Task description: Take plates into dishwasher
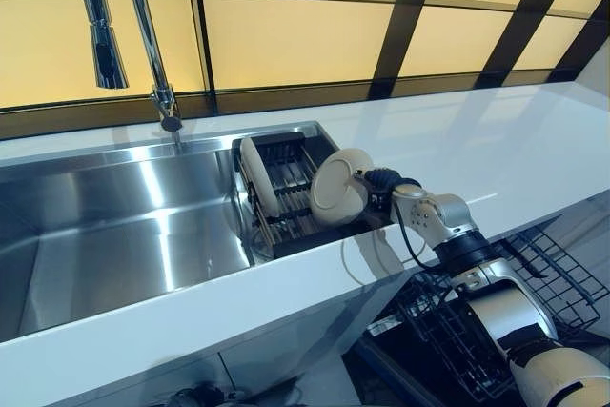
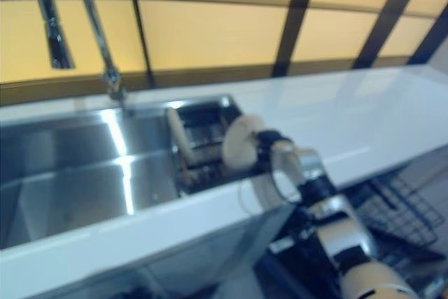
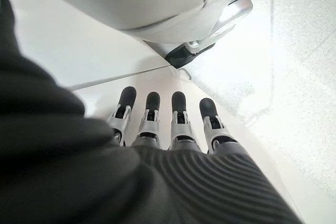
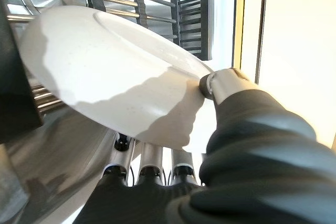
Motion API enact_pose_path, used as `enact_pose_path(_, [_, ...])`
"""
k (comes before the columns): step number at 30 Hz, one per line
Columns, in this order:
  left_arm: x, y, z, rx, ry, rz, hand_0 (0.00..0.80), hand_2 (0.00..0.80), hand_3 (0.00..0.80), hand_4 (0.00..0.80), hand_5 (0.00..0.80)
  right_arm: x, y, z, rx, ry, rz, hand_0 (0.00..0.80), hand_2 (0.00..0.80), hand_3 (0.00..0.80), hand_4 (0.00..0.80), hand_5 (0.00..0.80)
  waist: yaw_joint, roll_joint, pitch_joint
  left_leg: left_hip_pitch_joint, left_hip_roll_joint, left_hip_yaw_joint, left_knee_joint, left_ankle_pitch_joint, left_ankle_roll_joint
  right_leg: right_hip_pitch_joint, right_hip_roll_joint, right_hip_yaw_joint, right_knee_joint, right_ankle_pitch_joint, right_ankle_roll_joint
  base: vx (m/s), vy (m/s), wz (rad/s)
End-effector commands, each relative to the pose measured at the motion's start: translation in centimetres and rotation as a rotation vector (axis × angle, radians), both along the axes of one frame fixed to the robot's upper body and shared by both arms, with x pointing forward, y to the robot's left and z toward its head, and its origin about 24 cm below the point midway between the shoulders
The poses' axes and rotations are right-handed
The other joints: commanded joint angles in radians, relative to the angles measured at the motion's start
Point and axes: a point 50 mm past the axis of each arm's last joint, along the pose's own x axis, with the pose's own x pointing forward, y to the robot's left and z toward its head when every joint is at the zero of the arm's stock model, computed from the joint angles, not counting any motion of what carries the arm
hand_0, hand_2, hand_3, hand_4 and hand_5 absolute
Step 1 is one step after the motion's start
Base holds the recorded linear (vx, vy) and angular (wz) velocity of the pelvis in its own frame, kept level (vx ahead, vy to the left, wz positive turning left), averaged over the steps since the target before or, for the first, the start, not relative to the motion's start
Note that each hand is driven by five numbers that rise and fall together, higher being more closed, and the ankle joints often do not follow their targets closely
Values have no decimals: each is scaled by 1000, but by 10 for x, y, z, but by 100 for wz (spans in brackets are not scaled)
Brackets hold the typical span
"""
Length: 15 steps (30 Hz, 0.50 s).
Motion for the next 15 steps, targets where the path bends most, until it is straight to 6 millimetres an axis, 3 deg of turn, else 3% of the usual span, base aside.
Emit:
enact_pose_path(1, [35, -8, 8, 15, -65, -98, 0, 0, 0, 0, 0, 22, -13, 52, -62, -187, -69, 800, 800, 800, 800, 800, 38, 37, -8, 82, -30, 19, 0, -155, 59, -107, -84, 11, 128, 182, 70, 0, 0, 0])
enact_pose_path(10, [33, -8, 7, 18, -61, -101, 0, 0, 0, 0, 0, 25, -22, 92, -166, -414, -84, 800, 800, 800, 800, 800, 41, 37, -9, 83, -30, 16, 0, -155, 58, -111, -88, 6, 135, 185, 71, 0, 0, 0])
enact_pose_path(15, [28, -6, 6, 17, -57, -111, 0, 0, 0, 0, 0, 18, -36, 140, -356, -673, -140, 800, 800, 800, 800, 800, 43, 37, -11, 81, -33, 12, 0, -156, 60, -108, -86, 3, 128, 185, 71, 1, 1, 1])
